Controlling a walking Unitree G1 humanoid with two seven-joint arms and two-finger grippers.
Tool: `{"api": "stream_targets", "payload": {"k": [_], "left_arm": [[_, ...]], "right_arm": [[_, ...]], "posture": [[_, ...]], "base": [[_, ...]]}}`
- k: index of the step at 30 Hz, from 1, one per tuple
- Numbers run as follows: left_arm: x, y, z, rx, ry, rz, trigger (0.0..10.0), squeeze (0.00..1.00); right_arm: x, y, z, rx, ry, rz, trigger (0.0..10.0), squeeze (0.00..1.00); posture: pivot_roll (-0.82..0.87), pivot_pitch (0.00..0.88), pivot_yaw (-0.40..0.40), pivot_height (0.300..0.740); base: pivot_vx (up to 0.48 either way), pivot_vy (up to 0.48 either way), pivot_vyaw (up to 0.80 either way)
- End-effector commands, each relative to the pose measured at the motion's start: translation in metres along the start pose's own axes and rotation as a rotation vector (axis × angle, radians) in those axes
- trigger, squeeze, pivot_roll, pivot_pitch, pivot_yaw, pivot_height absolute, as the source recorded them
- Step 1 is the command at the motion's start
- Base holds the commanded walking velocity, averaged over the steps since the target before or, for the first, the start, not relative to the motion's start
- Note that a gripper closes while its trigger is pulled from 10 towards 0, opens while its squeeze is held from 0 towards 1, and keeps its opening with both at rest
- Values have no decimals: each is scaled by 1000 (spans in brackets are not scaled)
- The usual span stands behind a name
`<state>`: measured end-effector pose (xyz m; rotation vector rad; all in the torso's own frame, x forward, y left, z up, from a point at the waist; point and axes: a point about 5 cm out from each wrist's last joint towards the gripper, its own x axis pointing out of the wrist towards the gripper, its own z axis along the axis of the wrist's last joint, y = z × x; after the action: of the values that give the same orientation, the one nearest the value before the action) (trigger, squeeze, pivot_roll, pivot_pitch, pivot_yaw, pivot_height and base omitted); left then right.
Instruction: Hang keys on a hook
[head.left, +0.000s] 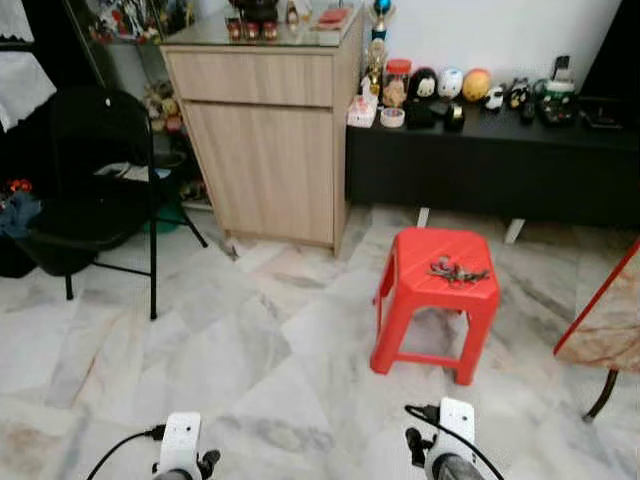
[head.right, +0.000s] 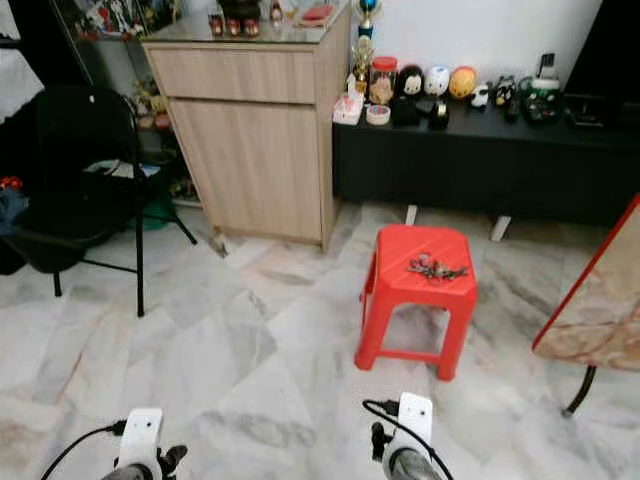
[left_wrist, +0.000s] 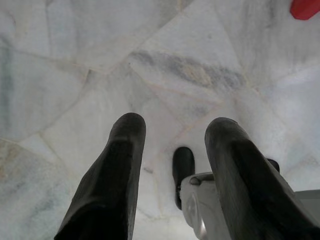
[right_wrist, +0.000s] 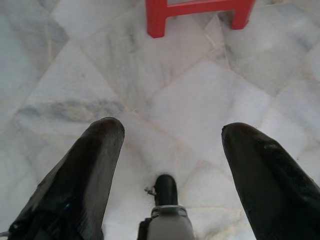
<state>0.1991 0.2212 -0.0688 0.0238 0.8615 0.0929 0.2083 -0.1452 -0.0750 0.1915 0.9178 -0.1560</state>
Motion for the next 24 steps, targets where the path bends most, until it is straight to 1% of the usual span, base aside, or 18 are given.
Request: {"api": "stream_targets", "payload": {"k": [1,4,5,10,13,24], "left_arm": [[-1,5,-2,-12,2,19,10000,0],[-1,5,-2,-8,3,19,10000,0],[-1,5,-2,-21,3,15,10000,0],[-1,5,-3,-23,5,10,10000,0],[-1,5,-4,-24,10,11,10000,0],[-2,4,-5,-27,17,1,10000,0]], "right_arm": [[0,4,0,-9,5,13,10000,0],[0,4,0,-10,5,15,10000,0],[0,4,0,-21,6,20,10000,0],[0,4,1,-26,6,23,10000,0],[0,4,1,-46,8,27,10000,0],[0,4,1,-52,8,33,10000,0]], "posture": [[82,0,-10,733],[82,0,-13,733],[82,0,-15,733],[81,0,-15,733],[81,0,-15,733],[75,0,-14,733]], "base": [[0,0,0],[0,0,0],[0,0,0],[277,0,0],[285,0,0],[288,0,0]]}}
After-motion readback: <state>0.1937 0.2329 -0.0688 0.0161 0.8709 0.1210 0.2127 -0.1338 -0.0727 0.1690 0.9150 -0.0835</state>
